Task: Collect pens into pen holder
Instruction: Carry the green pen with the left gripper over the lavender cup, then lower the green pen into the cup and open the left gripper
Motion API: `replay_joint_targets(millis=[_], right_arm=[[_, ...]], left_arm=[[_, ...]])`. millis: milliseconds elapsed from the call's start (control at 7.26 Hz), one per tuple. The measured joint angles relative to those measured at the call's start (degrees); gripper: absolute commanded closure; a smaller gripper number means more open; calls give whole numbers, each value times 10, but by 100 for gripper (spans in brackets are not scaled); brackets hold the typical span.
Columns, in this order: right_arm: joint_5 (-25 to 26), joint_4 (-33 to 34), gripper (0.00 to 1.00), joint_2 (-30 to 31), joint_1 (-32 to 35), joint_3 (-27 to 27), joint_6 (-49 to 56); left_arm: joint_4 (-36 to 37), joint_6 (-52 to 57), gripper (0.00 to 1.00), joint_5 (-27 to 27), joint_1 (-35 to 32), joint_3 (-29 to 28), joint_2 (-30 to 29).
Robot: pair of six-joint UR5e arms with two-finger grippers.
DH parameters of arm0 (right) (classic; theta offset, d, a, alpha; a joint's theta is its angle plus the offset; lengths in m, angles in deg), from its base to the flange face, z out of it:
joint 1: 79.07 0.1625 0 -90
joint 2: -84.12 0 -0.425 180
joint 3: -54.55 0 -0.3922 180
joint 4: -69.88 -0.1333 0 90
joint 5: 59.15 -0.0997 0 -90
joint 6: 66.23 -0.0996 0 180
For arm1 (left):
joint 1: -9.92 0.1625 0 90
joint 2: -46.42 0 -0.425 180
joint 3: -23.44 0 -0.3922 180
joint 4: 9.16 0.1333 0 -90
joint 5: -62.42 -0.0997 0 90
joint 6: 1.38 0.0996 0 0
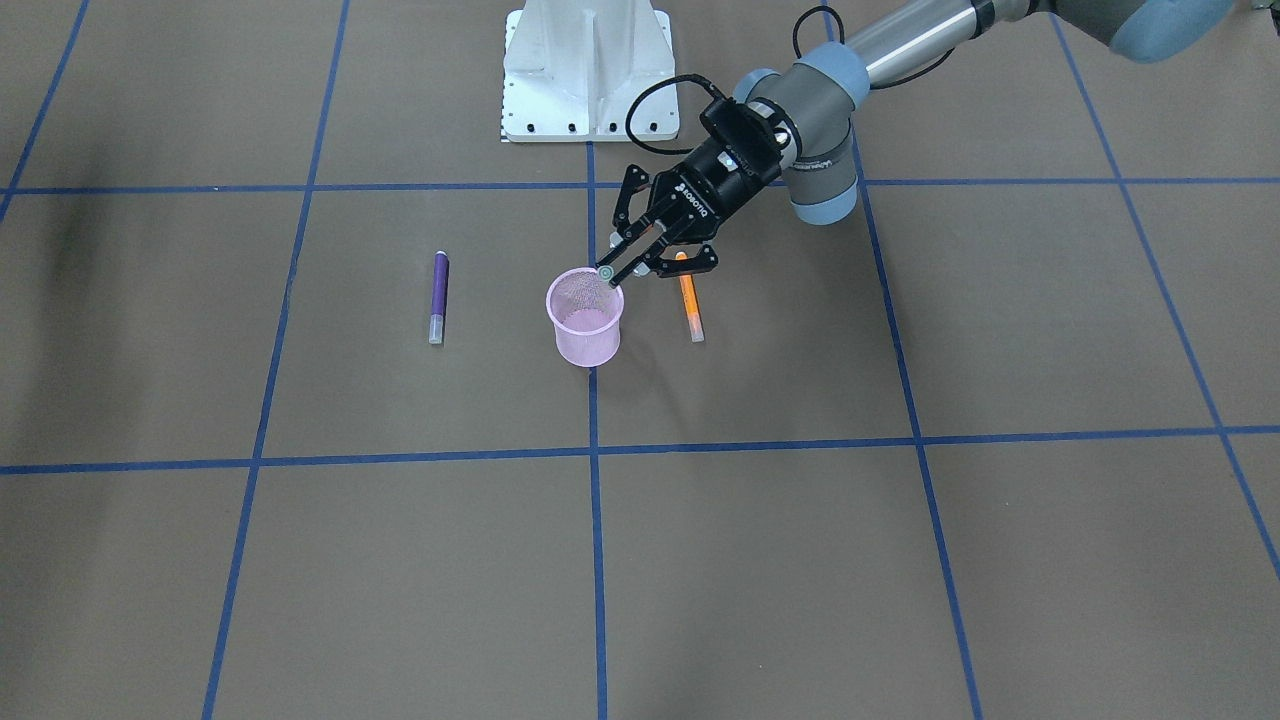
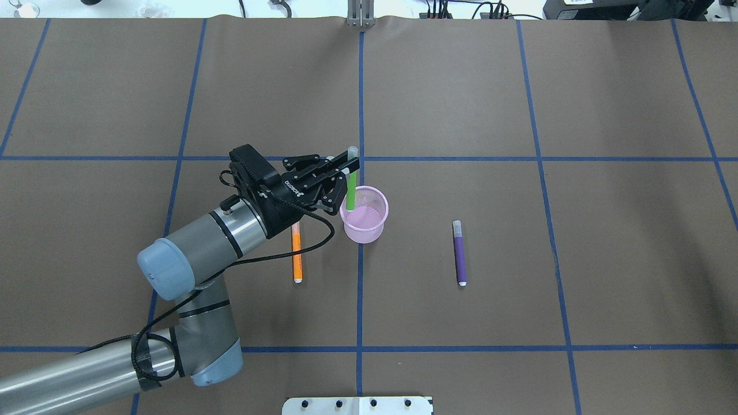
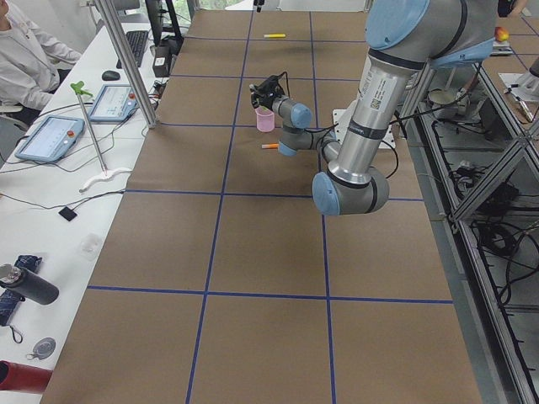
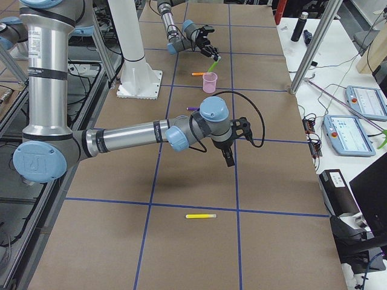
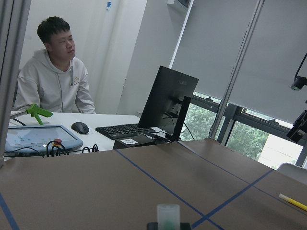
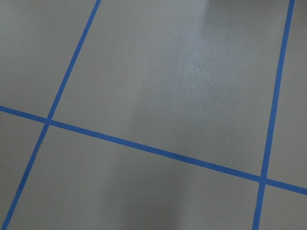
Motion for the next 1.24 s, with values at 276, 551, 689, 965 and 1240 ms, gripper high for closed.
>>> replay_joint_targets(millis=[276, 551, 689, 965, 1240], right_arm=[[0, 0, 0, 0, 0, 0, 0], [-1, 0, 0, 0, 0, 0, 0], [-1, 0, 0, 0, 0, -1, 0], [-1, 0, 0, 7, 1, -5, 7], [-2, 1, 0, 19, 7, -13, 32]], left_arm=[[-1, -1, 0, -3, 4, -12, -10], [-4, -12, 0, -8, 9, -13, -17], [-9, -22, 0, -21, 16, -12, -19], [-10, -33, 0, -37, 18, -5, 3], [12, -36, 0, 4, -20, 16, 90]])
